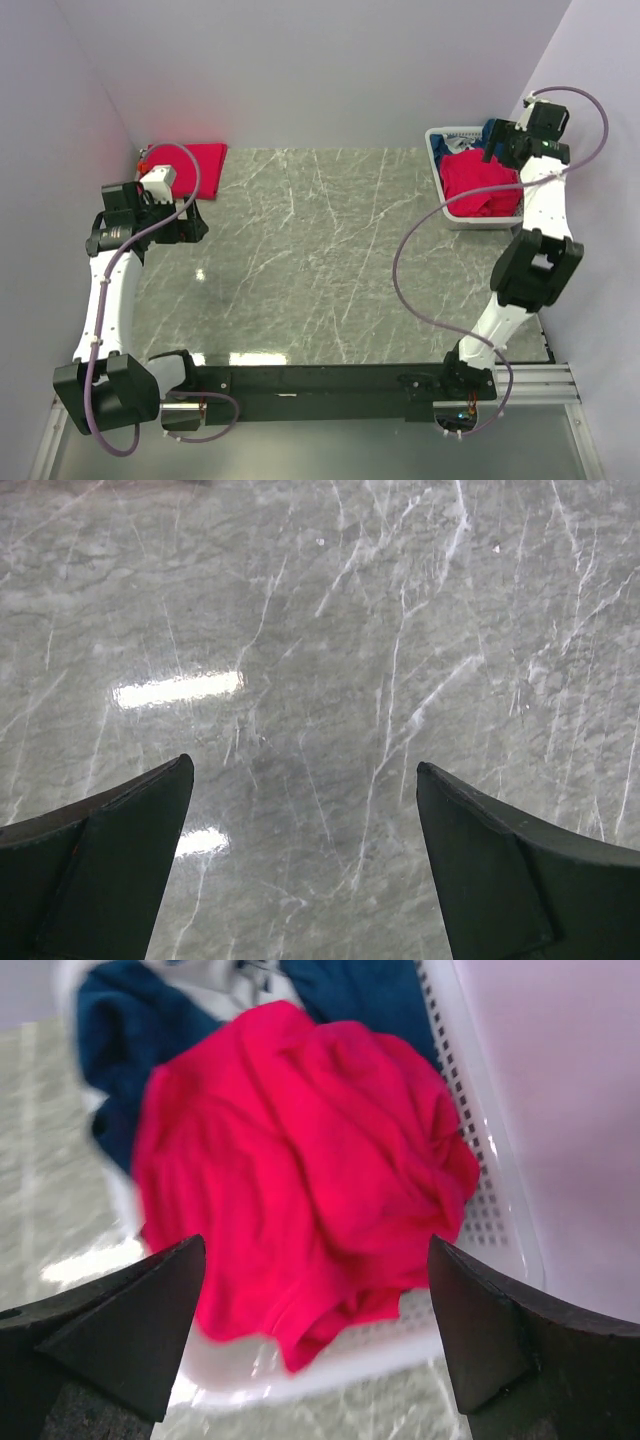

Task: Fold and stack the t-shirts
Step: Grab the tshirt from the pile, then move the tshirt to the center of the board, then flatten the tshirt out

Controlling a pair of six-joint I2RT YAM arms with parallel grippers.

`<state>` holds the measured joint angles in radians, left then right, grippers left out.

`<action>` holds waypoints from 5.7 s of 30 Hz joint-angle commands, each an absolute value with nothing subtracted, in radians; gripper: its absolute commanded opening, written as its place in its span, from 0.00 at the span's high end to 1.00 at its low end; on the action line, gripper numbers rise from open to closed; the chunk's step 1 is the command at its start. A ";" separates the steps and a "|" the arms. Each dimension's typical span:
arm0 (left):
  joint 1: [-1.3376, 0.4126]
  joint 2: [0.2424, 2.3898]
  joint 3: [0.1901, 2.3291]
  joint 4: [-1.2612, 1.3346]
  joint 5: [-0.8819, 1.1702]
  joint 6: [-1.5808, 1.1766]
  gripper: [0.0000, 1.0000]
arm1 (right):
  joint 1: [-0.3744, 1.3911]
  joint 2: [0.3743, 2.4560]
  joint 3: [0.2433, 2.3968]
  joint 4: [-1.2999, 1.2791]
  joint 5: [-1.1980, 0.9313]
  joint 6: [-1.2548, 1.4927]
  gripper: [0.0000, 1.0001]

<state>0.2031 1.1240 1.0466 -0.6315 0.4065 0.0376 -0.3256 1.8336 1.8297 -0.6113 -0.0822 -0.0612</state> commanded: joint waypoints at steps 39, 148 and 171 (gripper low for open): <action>0.198 1.126 1.061 -0.649 0.442 0.048 0.01 | -0.357 1.726 2.104 -0.735 -0.290 0.029 1.00; -0.161 1.718 1.221 -0.594 0.304 0.416 0.25 | 0.147 2.157 1.770 -0.810 -0.135 -0.003 0.40; -0.621 1.434 0.795 -0.776 0.181 0.716 0.99 | 0.146 2.410 2.232 -0.953 0.093 -0.215 1.00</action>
<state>-0.5644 1.5101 0.8387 -0.6601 0.1844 0.6670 0.1505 2.4084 2.1456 -0.9913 -0.0231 -0.1436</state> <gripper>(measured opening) 0.077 0.007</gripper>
